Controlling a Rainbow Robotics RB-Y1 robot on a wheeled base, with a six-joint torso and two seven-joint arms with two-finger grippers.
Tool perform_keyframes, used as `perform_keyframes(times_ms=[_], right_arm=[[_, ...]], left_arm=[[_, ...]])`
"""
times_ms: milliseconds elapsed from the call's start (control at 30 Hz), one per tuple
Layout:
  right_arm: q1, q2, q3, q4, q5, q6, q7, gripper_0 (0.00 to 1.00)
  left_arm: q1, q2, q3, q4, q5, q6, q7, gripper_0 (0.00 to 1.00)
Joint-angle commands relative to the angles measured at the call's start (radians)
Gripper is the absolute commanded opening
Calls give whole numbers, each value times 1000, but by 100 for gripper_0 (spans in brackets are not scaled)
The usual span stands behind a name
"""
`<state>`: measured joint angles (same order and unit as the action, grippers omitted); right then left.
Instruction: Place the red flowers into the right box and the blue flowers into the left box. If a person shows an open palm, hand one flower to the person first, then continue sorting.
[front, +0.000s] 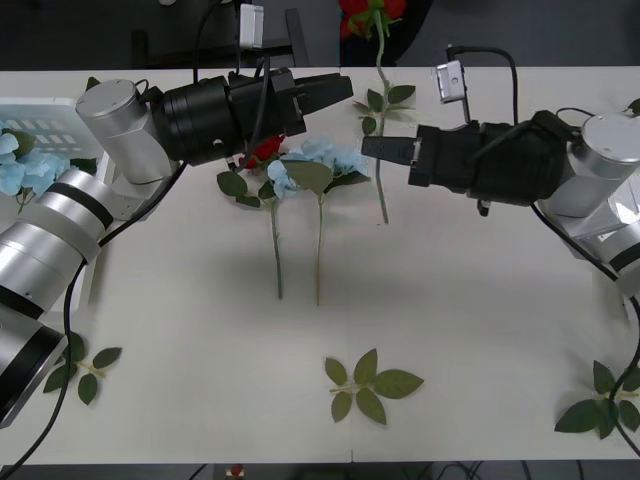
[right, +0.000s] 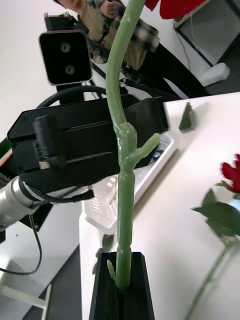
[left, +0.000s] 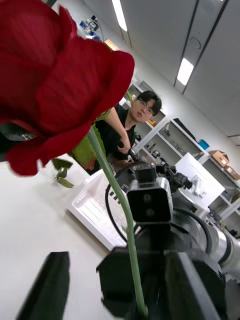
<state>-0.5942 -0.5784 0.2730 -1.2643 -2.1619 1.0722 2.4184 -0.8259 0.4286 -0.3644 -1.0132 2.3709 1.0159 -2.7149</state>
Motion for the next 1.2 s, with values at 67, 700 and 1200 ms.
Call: perform_keyframes(times_ms=[67, 700, 1200], right_arm=[[53, -135, -55, -38, -59, 8, -5, 0], [246, -610, -270, -37, 221, 86, -301, 0], [425, -678, -431, 8, 741, 190, -283, 0]], left_arm=[[-24, 1, -4, -36, 16, 13, 10, 100], [-26, 427, -243, -36, 24, 13, 10, 100], [-102, 644, -410, -105, -349, -5, 679, 100]])
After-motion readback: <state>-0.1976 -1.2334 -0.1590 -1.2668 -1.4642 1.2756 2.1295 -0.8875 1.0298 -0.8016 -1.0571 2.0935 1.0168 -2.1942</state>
